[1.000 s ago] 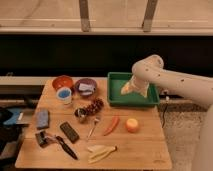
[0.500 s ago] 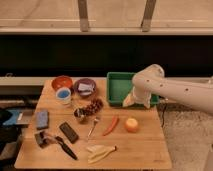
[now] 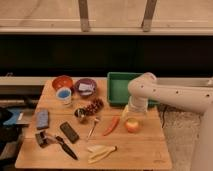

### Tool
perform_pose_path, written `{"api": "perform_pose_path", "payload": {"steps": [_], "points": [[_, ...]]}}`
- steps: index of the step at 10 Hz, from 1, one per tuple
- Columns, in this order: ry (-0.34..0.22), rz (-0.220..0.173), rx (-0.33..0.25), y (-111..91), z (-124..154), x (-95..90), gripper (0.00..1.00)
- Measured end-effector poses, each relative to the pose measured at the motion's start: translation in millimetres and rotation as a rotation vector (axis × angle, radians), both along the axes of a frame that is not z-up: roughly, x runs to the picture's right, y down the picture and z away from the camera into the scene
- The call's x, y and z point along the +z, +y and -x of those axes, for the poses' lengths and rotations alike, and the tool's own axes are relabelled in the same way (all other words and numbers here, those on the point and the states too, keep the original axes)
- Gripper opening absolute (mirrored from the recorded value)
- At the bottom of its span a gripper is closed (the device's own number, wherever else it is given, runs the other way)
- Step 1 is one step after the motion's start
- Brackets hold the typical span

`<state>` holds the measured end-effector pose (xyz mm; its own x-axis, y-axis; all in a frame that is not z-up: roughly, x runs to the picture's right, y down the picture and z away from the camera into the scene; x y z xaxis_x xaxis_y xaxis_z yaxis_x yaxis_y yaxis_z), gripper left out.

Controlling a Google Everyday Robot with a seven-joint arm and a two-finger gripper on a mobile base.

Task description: Place apple in metal cup

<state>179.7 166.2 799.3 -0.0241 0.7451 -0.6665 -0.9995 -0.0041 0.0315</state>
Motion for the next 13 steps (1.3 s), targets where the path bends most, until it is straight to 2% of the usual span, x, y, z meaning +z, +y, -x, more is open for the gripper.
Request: {"api": "perform_pose_path", "payload": {"steps": [2,4,5,8,9,13], "points": [[-0.002,0.054,-0.006,23.8,-2.1,-5.1,0.8],[-0.008,0.088,-0.009,37.1,0.7,0.3,0.8],[-0.016,0.097,0.0,42.2,2.6,4.8,0.8],[-0.042,0.093,0.028,38.0,7.4,15.4,0.79],[-0.047,0.093,0.025,38.1,11.1,17.1,0.75],[-0.055,0.09,0.01,39.1,14.9,21.9,0.35]]}}
